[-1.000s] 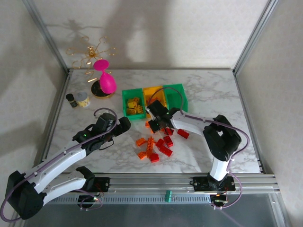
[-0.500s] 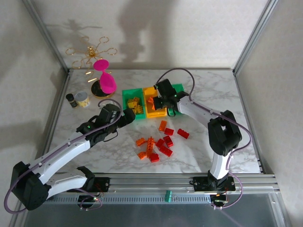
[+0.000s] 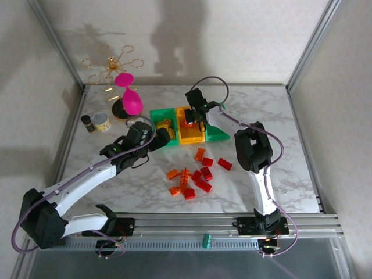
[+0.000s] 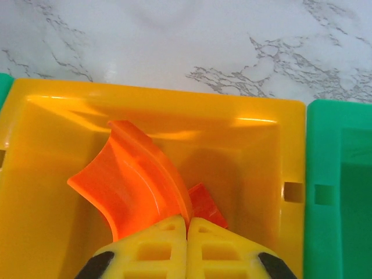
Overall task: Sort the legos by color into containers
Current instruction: Place the lego in the container, then pick up the lego from the bottom-center of the table.
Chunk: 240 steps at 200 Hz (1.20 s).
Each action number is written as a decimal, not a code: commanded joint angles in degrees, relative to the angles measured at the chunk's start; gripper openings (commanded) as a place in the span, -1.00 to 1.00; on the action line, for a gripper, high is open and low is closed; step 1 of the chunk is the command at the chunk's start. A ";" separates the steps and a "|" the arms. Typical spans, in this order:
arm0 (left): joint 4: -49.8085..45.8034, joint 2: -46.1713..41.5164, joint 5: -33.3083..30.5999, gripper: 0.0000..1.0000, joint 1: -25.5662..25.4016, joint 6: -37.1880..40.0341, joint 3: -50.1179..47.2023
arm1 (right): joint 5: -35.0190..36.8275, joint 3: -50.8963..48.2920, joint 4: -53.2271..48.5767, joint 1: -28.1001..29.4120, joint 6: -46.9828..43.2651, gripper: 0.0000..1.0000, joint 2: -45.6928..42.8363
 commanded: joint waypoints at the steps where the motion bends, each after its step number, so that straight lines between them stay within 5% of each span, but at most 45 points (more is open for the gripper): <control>1: 0.02 -0.11 -0.82 0.99 0.03 1.34 2.42 | 0.99 2.84 -1.79 -0.16 -0.40 -0.74 0.18; 119: -3.18 -8.18 0.75 0.99 -0.15 -0.40 -3.23 | -2.25 -18.63 1.39 5.54 0.40 -0.41 -21.43; 196: -7.19 -14.37 0.99 0.99 -0.17 -2.69 -10.84 | -1.14 -37.10 -0.66 16.47 15.60 -0.23 -31.67; 240: -7.23 -15.59 0.95 0.99 -0.23 -4.01 -13.77 | -0.56 -40.53 -0.11 22.05 24.89 -0.10 -29.93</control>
